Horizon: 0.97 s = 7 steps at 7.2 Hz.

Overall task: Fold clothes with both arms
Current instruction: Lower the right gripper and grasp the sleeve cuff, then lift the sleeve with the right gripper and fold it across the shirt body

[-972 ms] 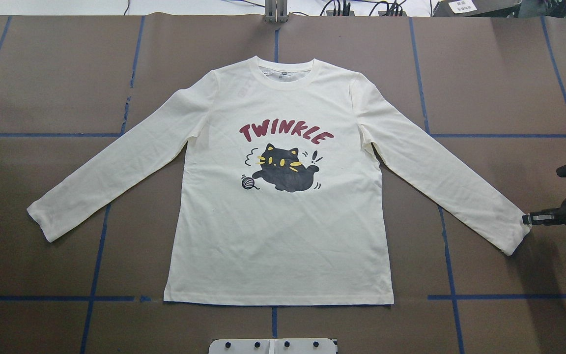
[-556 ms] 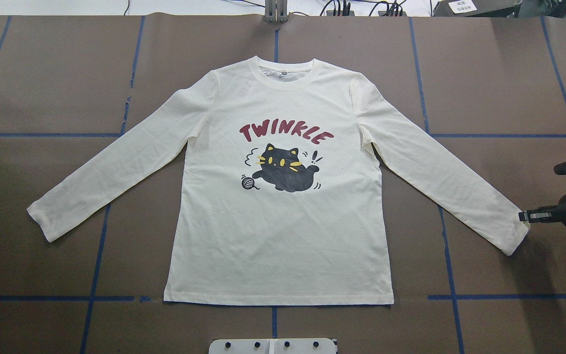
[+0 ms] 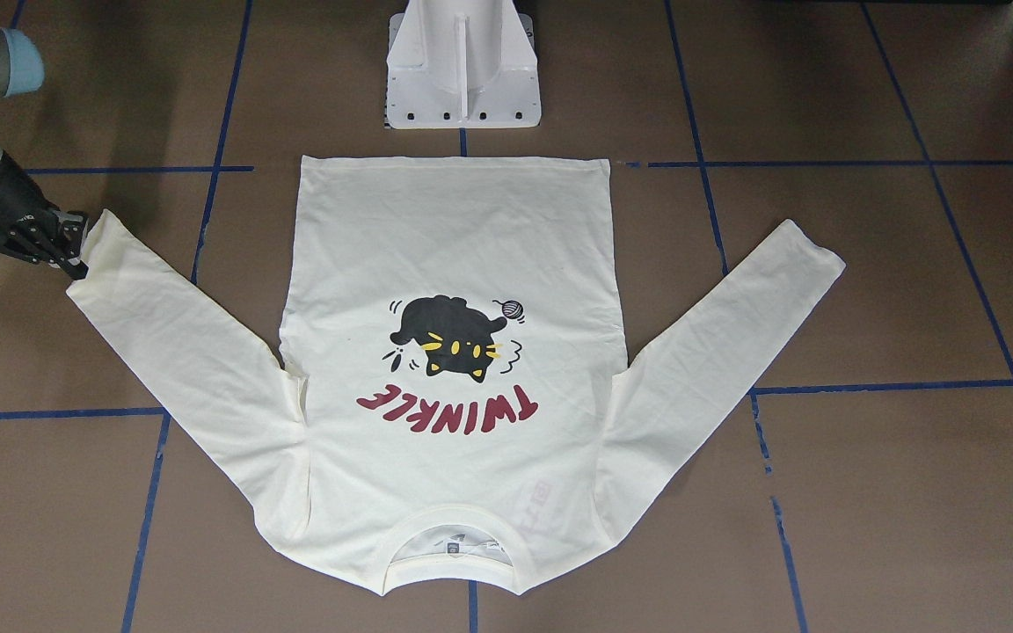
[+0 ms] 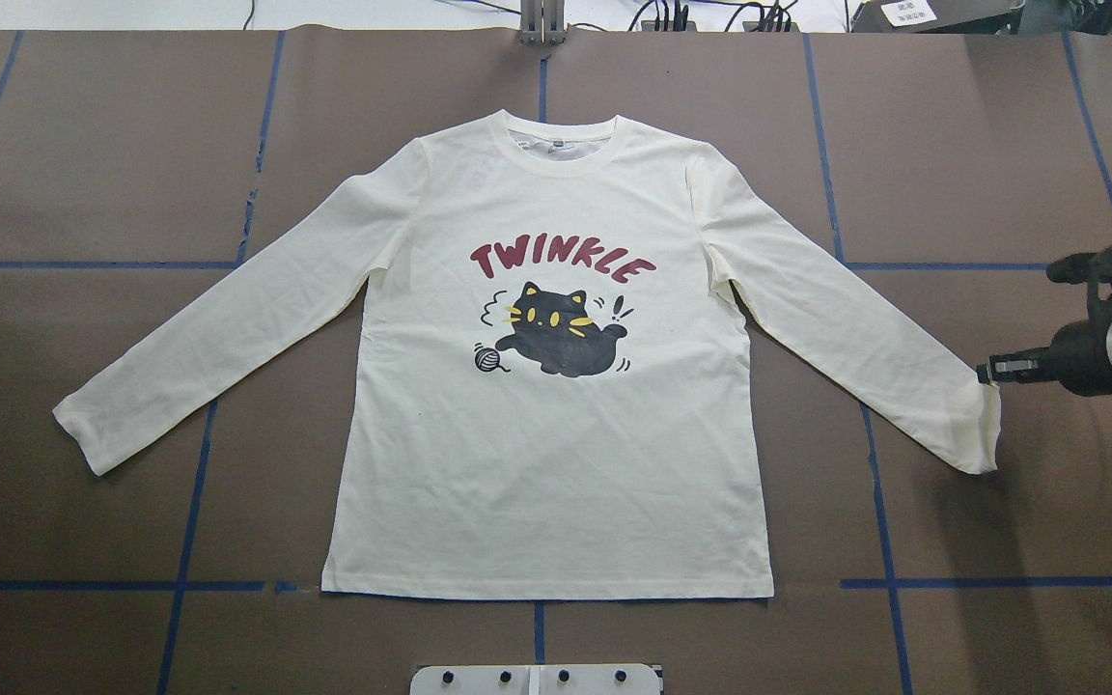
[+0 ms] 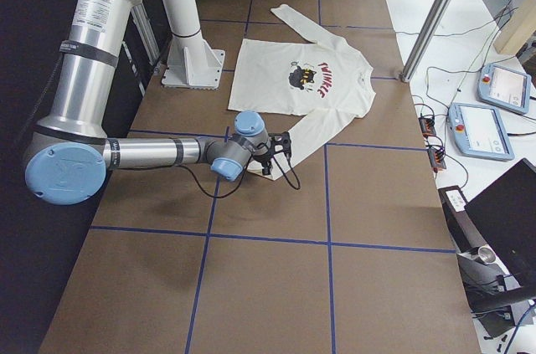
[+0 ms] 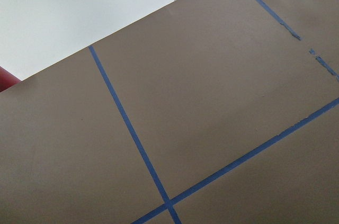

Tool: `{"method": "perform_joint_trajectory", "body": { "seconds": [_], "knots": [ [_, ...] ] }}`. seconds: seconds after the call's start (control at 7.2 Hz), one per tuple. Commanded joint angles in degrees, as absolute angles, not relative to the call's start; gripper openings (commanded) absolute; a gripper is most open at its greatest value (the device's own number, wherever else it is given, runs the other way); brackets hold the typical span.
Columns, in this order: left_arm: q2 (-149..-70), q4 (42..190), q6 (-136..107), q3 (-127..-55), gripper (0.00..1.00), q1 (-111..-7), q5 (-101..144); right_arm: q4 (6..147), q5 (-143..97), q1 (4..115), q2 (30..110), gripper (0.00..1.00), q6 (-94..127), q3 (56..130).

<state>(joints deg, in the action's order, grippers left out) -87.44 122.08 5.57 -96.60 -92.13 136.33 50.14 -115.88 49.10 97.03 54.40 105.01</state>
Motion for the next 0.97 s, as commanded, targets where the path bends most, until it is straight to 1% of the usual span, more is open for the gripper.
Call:
{"method": "perform_joint_trajectory", "body": {
  "seconds": [0.0, 0.28, 0.42, 0.56, 0.69, 0.83],
  "knots": [
    [-87.4, 122.1, 5.5, -96.6, 1.0, -92.2, 136.3, 70.7, -115.2, 51.3, 80.8, 0.0, 54.5, 107.5],
    [-87.4, 122.0, 5.4, -96.7, 1.0, -92.2, 136.2, 91.6, -109.6, 50.7, 60.6, 0.0, 54.5, 107.1],
    [-87.4, 122.0, 5.3, -96.7, 1.0, -92.2, 136.2, 96.8, -105.8, 49.5, 52.1, 0.0, 54.5, 106.4],
    [-87.3, 121.9, 5.3, -96.7, 1.0, -92.3, 136.2, 97.3, -102.4, 48.1, 45.2, 0.0, 54.5, 103.4],
    [-87.1, 121.9, 5.3, -96.6, 1.0, -92.3, 136.1, 97.3, -98.0, 45.6, 37.2, 0.0, 54.6, 96.9],
    [-86.9, 121.9, 5.3, -96.6, 1.0, -92.3, 136.1, 97.0, -92.0, 40.8, 29.7, 0.0, 55.4, 88.0]
  ]
}}
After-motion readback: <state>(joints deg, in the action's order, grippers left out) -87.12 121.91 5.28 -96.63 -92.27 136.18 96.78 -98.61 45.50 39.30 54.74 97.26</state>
